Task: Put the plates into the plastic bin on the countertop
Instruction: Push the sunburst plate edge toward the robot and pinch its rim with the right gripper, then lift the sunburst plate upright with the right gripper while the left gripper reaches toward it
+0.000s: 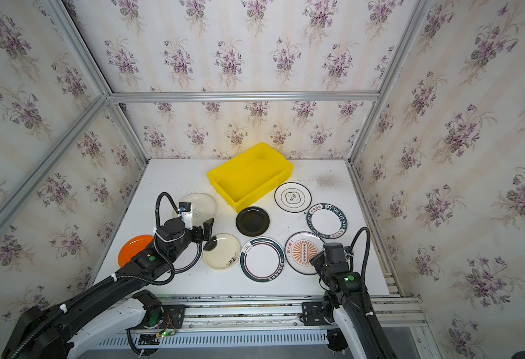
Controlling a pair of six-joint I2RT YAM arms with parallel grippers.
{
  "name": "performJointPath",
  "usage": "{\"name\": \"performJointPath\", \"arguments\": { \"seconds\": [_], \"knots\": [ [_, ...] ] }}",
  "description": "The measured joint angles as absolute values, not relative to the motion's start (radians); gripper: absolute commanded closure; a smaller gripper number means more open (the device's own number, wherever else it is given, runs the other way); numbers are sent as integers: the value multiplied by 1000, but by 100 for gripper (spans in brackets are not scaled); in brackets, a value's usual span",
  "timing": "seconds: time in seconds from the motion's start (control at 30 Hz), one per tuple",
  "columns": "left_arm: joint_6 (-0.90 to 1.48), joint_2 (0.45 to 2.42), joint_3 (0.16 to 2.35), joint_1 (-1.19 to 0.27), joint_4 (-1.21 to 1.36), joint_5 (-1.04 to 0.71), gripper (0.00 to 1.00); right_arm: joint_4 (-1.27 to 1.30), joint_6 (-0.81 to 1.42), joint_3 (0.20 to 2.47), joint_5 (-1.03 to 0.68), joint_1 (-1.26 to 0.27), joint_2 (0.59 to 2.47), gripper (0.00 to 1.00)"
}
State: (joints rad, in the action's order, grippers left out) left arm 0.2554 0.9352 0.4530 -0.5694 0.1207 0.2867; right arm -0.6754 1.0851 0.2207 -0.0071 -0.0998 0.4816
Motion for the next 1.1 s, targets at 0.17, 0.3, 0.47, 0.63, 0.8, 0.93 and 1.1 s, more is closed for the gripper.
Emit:
{"name": "performJointPath", "arguments": {
  "seconds": [0.17, 0.3, 0.47, 0.63, 0.8, 0.93, 1.1],
  "knots": [
    [255, 937, 453, -569, 121, 288, 0, -664, 1103, 214, -32, -100, 511, 76],
    [255, 941, 453, -569, 121, 290, 0, -652, 1126, 215, -36, -99, 531, 90],
    [255, 948, 455, -569, 122, 290, 0, -589, 1145, 215, -74, -99, 517, 97],
    [255, 953, 457, -569, 121, 290, 0, -609, 1144, 207, -78, -100, 490, 100],
    [255, 959, 461, -569, 121, 289, 0, -617, 1144, 207, -78, -100, 481, 100],
    [255, 953, 461, -569, 121, 286, 0, -634, 1142, 215, -76, -100, 480, 100],
    [257, 947, 461, -569, 123, 278, 0, -690, 1078, 274, -59, -100, 483, 100]
  ]
}}
